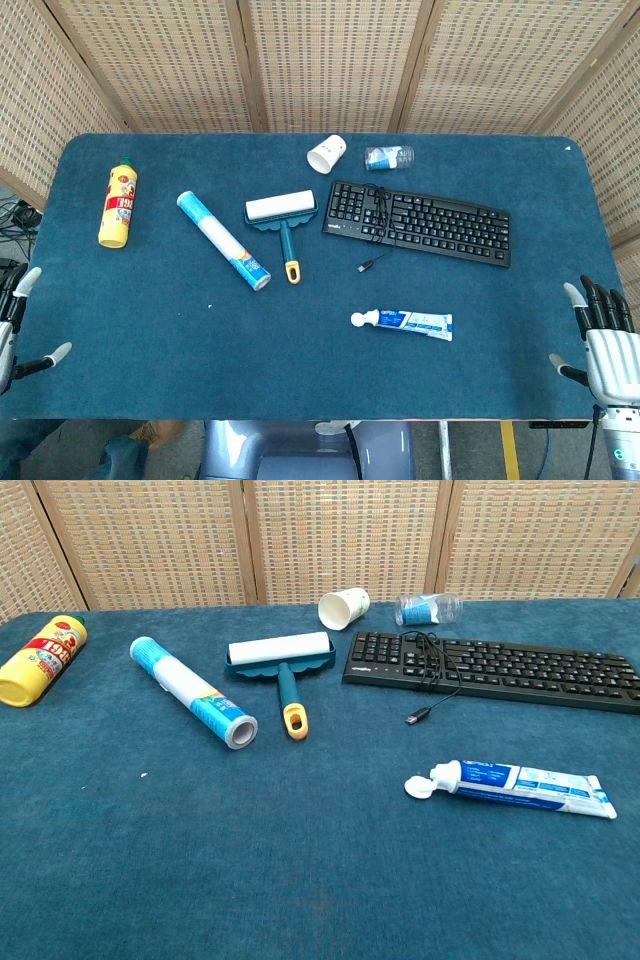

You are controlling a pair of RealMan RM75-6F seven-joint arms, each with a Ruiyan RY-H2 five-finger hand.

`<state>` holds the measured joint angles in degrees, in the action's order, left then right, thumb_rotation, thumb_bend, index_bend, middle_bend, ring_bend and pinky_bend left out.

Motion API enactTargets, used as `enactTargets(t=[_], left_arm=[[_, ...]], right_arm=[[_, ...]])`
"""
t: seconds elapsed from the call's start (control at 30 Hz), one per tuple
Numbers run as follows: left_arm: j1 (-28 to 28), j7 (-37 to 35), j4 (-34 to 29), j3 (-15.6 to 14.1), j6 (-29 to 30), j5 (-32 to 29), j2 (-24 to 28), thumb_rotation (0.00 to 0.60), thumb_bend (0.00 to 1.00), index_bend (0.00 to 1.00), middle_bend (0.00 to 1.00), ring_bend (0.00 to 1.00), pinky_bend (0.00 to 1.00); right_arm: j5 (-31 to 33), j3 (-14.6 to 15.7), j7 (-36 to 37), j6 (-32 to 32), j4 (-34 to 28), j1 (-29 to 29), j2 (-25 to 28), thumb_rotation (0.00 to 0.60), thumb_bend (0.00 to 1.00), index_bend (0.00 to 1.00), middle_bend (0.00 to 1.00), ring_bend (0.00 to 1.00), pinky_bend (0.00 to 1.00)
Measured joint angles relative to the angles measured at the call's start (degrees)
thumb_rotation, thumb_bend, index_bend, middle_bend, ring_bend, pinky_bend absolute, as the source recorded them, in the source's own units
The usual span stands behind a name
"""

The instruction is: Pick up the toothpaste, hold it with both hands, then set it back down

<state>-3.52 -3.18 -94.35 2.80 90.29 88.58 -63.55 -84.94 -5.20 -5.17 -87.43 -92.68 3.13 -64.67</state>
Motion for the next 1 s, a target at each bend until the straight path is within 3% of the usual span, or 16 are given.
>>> enactTargets(t=[0.27,0.4,0.63,0.83,1.0], left_arm=[[-0.1,-0.4,0.5,-0.1,0.0,0.4,-0.1,0.600,0.00,0.00,0.00,0.00,0.00],[-0.5,-0.2,0.6,0.1,-0.9,0.0,-0.3,0.600,0.00,0.00,0.00,0.00,0.00],[-1.2,0.8,0.6,0.4,-2.4,-1.0,-0.8,0.600,0.00,0.00,0.00,0.00,0.00],[-1.6,1.2,1.3,0.6,-4.0,-2.6,-1.4,0.600,0.00,0.00,0.00,0.00,0.00],[-2.0,1.3,1.7,0.8,-4.8,-3.4,-1.7,0.600,0.00,0.00,0.00,0.00,0.00]], right_arm=[[0.0,0.3,-0.2,1.5,-0.3,0.6,-0.3,0.600,0.00,0.00,0.00,0.00,0.00],[-0.8,0.7,0.4,5.7,-0.5,2.8,-0.5,0.600,0.00,0.00,0.00,0.00,0.00],[-1.6,0.7,0.7,17.2,0.5,9.9,-3.2,0.600,0.00,0.13,0.20,0.10,0.10],[3.1,-0.6,-5.0,23.9,1.8,14.5,-9.0,0.600,0.16,0.29,0.36,0.28,0.28],[8.0,-2.0,-12.7,25.2,2.3,16.7,-14.8,0.600,0.24,0.31,0.38,0.31,0.31]])
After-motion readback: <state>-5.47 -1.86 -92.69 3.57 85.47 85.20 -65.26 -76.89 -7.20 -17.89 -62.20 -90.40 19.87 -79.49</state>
